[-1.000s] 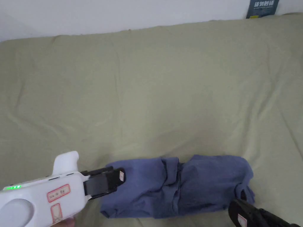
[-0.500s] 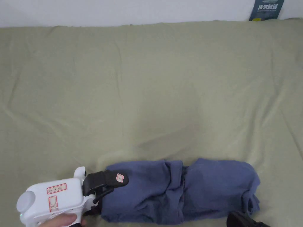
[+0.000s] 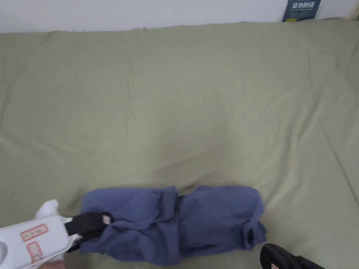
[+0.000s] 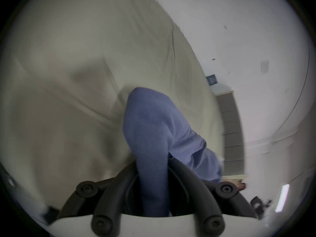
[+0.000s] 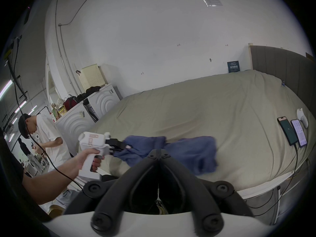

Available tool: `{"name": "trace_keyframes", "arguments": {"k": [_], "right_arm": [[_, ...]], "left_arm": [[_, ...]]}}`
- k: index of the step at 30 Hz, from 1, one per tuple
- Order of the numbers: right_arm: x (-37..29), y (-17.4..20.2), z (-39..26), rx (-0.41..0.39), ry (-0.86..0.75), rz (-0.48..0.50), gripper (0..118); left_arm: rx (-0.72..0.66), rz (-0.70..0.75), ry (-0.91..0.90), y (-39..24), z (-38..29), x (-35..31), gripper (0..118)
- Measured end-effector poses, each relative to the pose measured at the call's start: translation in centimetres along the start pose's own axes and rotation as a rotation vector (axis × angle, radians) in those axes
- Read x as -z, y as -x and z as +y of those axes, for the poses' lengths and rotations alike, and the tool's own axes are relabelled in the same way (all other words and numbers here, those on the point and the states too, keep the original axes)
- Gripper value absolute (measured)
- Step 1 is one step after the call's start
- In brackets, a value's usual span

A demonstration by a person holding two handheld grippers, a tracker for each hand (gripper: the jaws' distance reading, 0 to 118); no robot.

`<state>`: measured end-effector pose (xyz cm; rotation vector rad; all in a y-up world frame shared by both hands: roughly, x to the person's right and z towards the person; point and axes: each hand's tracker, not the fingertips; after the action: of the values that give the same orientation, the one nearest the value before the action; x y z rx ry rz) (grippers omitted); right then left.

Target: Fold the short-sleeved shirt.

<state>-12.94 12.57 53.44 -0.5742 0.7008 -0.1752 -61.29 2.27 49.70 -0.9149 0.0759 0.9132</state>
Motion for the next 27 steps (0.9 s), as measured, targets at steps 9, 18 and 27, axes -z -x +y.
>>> {"name": "trace_keyframes", "arguments": {"k": [9, 18, 27], "right_arm": [[-0.4, -0.7, -1.3, 0.031, -0.006, 0.031, 0], [-2.2, -2.5, -1.5, 0.035, -0.033, -0.036, 0], [-2.2, -4.8, -2.0, 0.048, -0.042, -0.036, 0]], "left_arm": [[0.333, 0.047, -0.052, -9.8, -2.3, 0.2, 8], [0.470, 0.106, 0.122, -18.2, -10.1, 15.4, 39], [0.300, -0.116, -0.235, -16.3, -2.7, -0.1, 112]]}}
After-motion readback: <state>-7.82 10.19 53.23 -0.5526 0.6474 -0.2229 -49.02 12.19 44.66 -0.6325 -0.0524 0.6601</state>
